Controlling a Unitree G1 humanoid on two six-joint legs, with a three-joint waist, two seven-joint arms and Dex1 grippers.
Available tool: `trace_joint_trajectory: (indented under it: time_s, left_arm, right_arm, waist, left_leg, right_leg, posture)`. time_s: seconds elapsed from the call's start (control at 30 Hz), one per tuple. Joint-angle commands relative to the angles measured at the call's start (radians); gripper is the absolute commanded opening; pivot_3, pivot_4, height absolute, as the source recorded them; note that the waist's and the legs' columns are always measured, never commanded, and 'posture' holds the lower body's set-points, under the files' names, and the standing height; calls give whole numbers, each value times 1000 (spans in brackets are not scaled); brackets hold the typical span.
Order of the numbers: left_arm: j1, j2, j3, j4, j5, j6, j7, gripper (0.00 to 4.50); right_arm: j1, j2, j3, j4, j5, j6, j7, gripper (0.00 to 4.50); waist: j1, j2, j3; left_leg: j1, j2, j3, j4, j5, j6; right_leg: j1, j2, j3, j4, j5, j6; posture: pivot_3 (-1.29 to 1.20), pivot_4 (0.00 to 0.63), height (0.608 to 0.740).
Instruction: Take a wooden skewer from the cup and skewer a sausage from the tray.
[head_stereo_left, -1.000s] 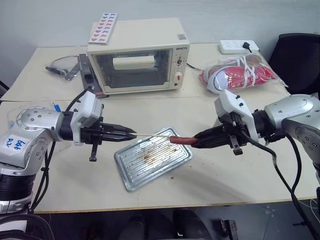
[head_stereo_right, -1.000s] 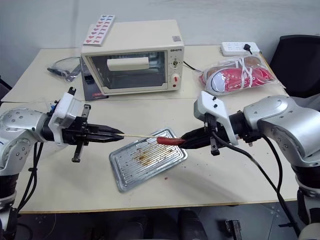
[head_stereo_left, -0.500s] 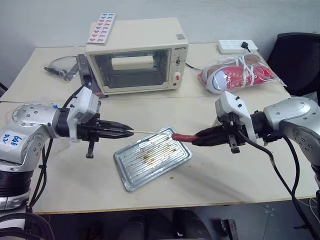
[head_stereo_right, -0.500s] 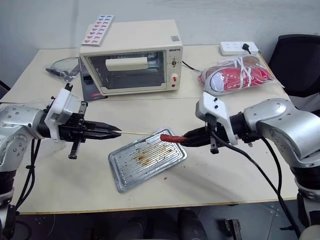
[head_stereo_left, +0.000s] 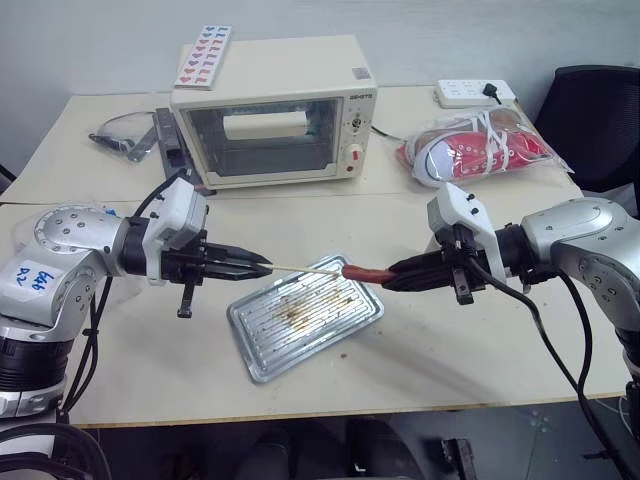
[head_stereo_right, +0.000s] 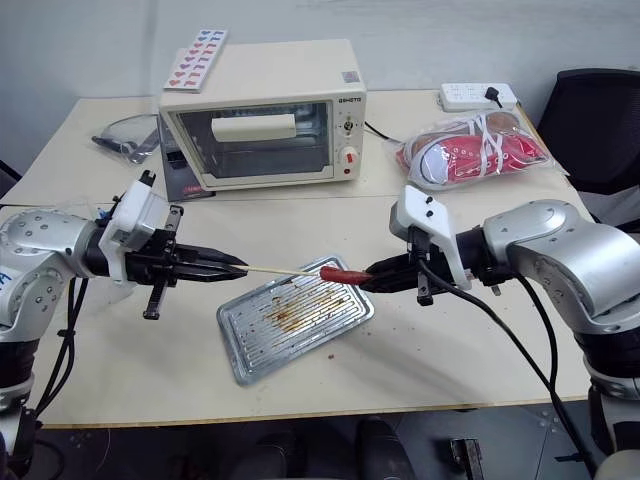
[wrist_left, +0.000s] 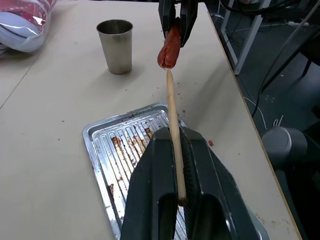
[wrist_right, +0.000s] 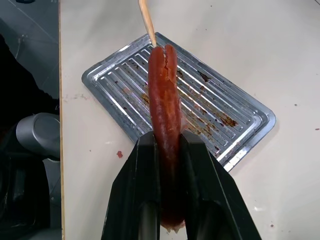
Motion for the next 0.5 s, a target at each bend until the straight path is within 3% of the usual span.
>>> trace_joint_trajectory:
  time_s: [0.03, 0.5]
  left_arm:
    - [-21, -8, -1, -11, 8, -22, 1, 0]
    - [-29, -36, -15, -10, 9, -30, -3, 0]
  right_arm:
    - [-11, 8, -26, -35, 24, 5, -7, 275]
    - [-21, 12, -37, -83, 76, 31, -23, 275]
  waist:
    - [-1, 0, 0]
    - [0, 0, 0]
  left_leg:
    - [0, 0, 0, 0, 0, 0]
    - [0, 0, 0, 0, 0, 0]
  right_leg:
    - [0, 0, 0, 0, 0, 0]
    - [0, 0, 0, 0, 0, 0]
  posture:
    - [0, 150, 740]
    - [0, 150, 740]
